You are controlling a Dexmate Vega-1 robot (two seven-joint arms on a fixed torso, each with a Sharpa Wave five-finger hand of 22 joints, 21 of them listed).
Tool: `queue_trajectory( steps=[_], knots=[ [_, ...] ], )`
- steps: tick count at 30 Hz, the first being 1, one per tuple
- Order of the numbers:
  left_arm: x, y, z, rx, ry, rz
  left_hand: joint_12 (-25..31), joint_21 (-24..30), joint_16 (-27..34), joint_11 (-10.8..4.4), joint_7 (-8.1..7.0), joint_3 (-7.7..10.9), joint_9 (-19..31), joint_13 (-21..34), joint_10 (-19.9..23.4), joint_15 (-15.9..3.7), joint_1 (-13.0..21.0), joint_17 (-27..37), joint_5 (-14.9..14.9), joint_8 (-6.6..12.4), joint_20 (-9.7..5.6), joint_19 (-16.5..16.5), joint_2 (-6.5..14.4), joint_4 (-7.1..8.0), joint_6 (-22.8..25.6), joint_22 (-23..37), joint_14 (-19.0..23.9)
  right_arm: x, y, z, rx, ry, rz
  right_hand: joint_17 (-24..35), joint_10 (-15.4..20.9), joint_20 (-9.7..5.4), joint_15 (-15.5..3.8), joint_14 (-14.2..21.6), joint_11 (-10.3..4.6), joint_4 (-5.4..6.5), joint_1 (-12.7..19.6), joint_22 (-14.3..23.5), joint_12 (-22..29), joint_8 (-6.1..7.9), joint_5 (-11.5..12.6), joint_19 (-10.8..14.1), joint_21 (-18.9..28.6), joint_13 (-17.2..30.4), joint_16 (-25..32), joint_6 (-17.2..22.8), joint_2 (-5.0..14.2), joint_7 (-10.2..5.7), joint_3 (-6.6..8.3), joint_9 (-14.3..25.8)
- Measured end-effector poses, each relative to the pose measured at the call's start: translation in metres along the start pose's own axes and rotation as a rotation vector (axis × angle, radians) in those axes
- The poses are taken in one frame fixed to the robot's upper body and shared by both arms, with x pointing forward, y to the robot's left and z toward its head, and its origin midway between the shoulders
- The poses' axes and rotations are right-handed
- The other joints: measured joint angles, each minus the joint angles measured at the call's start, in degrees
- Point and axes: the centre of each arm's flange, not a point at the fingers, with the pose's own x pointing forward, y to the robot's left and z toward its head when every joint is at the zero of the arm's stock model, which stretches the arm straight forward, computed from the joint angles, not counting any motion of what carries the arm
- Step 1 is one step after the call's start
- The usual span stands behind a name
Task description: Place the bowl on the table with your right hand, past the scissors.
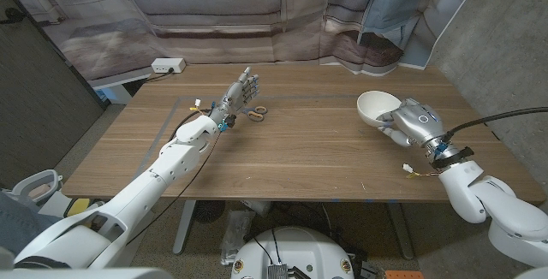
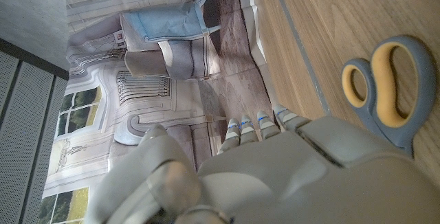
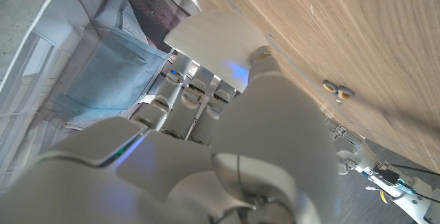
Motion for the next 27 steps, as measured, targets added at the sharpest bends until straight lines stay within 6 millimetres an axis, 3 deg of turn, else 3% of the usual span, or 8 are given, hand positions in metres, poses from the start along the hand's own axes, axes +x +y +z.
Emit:
queue_trajectory(
  steps=[27],
  knots=[
    [0.007,0.001,-0.001,-0.005,0.006,-0.007,0.0,0.0,0.0,0.00,0.00,-0.15,0.0,0.0,0.0,0.00,0.0,0.0,0.0,0.00,0.00,0.0,0.0,0.16,0.0,0.0,0.0,-0.028,0.008,-0.015,-0.015,0.103,0.024,0.3,0.0,0.00,0.00,0.0,0.00,0.13,0.2,0.0,0.0,0.08,0.0,0.0,0.0,0.0,0.0,0.0,-0.18,0.00,0.13,-0.1]
  ],
)
